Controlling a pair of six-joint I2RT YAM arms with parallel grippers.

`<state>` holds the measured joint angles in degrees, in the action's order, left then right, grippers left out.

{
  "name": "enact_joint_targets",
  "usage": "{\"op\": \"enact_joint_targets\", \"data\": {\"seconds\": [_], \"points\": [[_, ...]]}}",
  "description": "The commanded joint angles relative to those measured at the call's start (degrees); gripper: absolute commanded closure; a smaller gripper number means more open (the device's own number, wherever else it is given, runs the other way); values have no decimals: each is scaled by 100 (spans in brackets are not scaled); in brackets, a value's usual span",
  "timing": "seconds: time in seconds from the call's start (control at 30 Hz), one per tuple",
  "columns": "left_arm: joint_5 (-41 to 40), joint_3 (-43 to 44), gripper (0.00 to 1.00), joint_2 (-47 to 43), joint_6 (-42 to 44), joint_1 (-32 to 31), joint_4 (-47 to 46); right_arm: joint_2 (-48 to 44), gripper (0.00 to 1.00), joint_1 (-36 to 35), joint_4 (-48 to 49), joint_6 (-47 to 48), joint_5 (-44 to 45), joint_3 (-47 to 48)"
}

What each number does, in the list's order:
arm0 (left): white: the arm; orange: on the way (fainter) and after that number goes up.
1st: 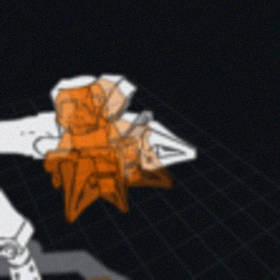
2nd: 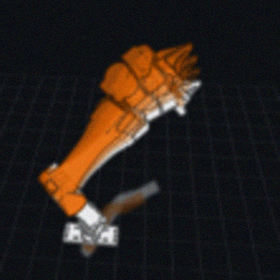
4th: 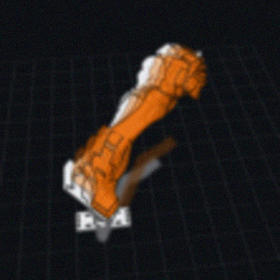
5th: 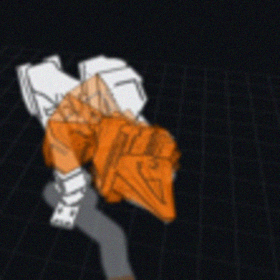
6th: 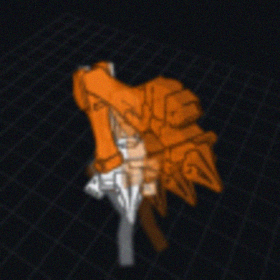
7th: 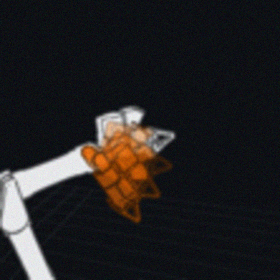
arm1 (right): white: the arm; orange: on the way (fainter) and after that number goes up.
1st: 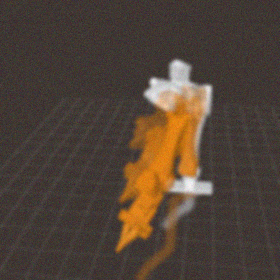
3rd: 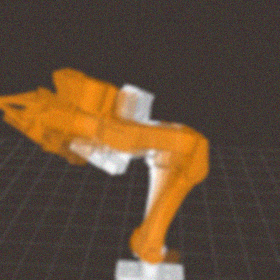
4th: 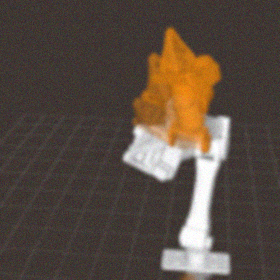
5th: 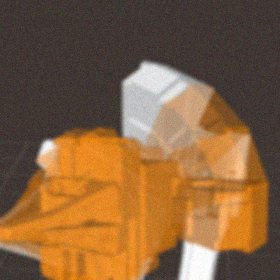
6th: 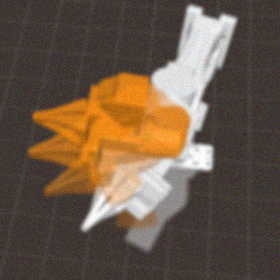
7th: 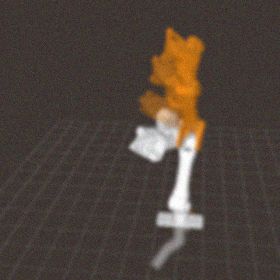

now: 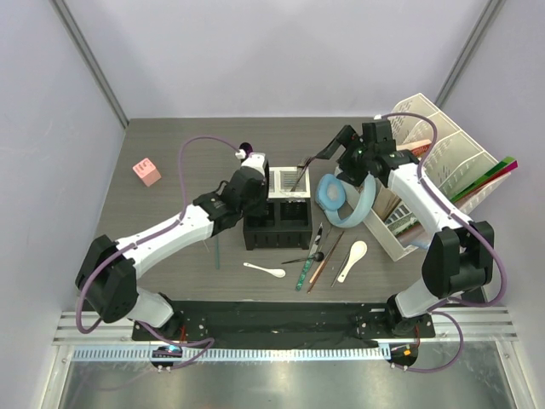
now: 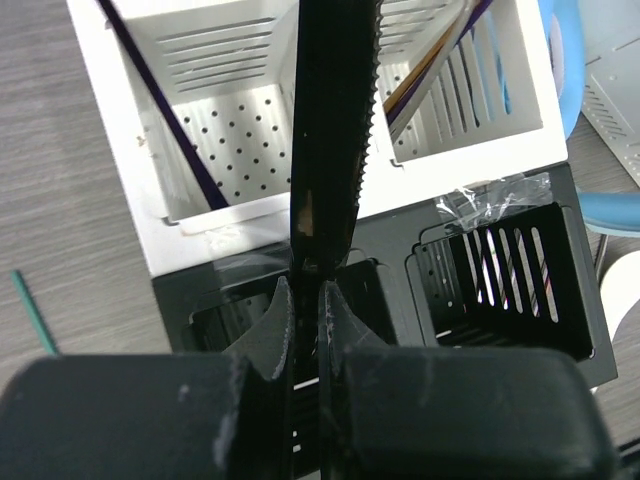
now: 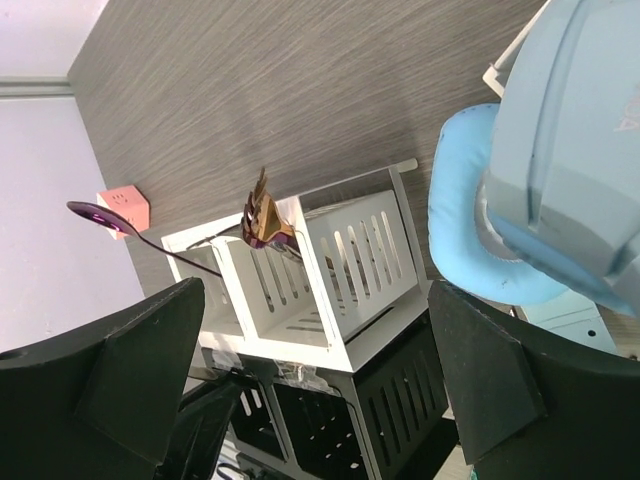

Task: Sort the eating utensils into containers
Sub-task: Place the knife in the container.

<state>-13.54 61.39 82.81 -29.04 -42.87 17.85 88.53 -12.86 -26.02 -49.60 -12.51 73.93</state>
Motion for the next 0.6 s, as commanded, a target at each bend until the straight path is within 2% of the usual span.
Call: {"op": "enact_joint_targets", "data": {"seconds": [0.0,0.3,0.33,0.37,0.43,0.47,0.53,0.57], "points": [[-430,-153,100,-177,223,-186,-800,-161,0,-155,-140,126,144,192],[-544,-584,100,-89,390,-424,-1099,-231,0,-304,-175,92,275,-1],[-553,-619,97,-141,390,-424,-1090,-240,0,-331,-175,65,276,-19],[-562,-619,85,-177,390,-424,-1064,-240,0,-331,-167,48,276,-28],[-623,-593,73,-256,408,-415,-950,-196,0,-366,-175,3,293,-2],[-650,-584,61,-343,408,-424,-906,-170,0,-383,-167,-14,293,25],[-728,-549,51,-405,416,-424,-766,-108,0,-392,-166,-23,293,121],[-772,-523,50,-440,416,-424,-695,-56,0,-410,-166,-14,302,156]]}}
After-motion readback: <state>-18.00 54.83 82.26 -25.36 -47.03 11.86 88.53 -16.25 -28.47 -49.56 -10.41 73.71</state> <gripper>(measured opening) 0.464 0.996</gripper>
